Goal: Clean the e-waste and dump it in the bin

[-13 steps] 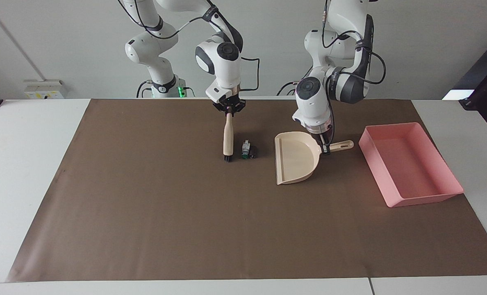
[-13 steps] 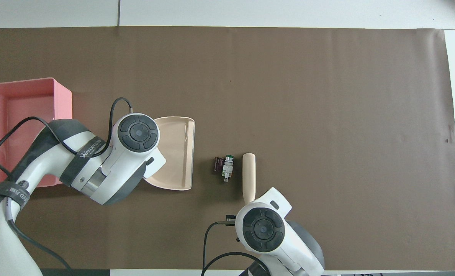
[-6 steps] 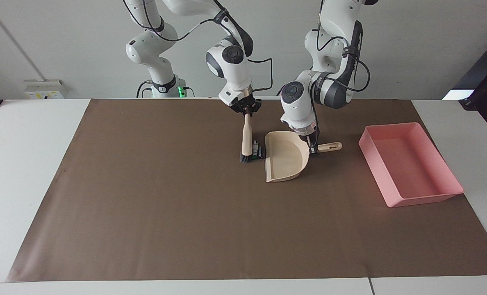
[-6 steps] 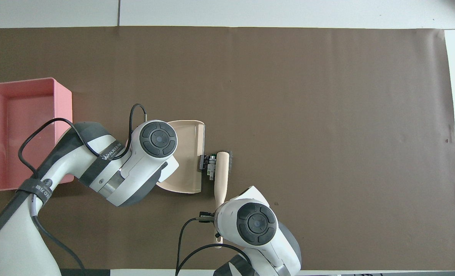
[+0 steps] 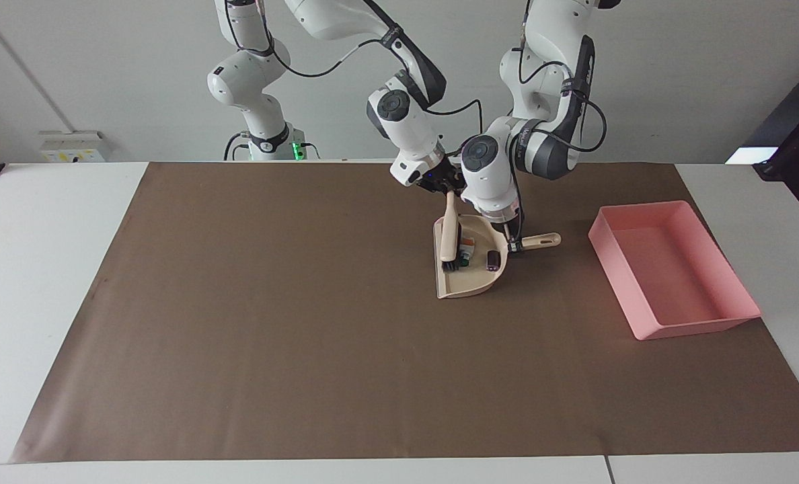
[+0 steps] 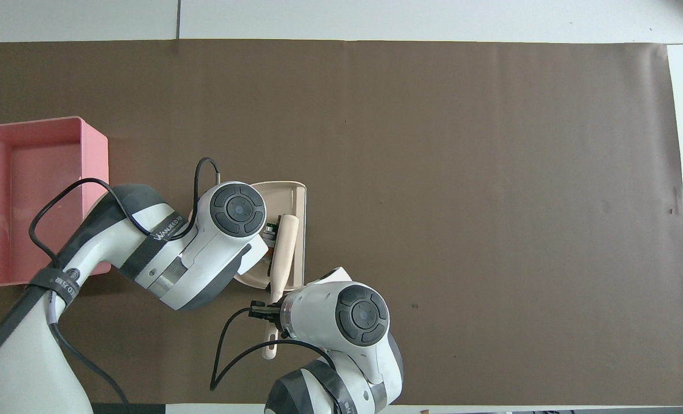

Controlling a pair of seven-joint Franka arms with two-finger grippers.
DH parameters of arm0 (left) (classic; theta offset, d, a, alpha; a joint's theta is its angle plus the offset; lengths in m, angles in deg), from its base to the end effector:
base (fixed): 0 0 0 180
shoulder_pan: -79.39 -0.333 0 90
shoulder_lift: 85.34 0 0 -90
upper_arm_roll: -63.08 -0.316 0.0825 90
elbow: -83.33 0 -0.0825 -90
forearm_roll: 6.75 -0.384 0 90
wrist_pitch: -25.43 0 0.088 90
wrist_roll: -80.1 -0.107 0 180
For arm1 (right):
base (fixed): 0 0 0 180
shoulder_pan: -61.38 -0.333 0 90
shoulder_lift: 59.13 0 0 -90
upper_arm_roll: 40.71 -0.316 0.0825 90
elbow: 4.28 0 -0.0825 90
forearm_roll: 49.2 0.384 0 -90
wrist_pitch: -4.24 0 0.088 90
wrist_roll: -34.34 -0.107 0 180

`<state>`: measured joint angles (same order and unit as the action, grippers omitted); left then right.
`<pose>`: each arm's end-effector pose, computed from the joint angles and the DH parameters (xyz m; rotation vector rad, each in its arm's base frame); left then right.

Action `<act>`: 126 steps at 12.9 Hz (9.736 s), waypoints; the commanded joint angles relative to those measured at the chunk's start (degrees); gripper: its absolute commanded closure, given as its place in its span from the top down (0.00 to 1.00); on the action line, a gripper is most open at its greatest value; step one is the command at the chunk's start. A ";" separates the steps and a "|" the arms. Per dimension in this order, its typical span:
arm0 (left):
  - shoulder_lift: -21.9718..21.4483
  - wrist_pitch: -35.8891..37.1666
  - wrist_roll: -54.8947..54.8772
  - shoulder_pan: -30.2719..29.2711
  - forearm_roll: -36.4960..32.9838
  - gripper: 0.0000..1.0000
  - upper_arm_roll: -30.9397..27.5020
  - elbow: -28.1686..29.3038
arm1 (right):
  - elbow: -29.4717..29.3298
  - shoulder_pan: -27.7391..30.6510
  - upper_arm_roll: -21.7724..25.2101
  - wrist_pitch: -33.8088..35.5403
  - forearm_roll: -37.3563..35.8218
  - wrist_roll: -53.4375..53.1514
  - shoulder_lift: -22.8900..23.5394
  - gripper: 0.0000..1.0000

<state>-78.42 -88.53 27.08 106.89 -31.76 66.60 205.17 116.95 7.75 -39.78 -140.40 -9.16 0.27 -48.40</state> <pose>0.4700 -0.2517 0.3392 -1.8466 2.0995 0.4516 0.3614 0.4643 0.3460 -2.6416 0.2763 0.2189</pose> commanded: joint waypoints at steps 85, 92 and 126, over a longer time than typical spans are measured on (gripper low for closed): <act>0.38 1.91 7.67 3.52 -0.31 0.01 -0.97 2.08 | -33.43 53.10 0.04 59.73 -41.45 32.22 -10.65 1.00; 0.38 0.85 7.40 3.26 -0.66 0.15 -1.15 1.38 | -30.36 53.89 0.04 59.39 -40.83 32.14 -12.05 1.00; -8.41 26.07 50.82 -29.36 24.13 0.98 -0.97 -28.94 | -30.45 53.80 -0.05 59.30 -40.75 31.87 -12.05 1.00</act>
<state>-87.31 -64.14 75.51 75.81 -7.36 65.65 176.99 85.61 61.01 -39.43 -81.15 -49.27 31.47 -59.67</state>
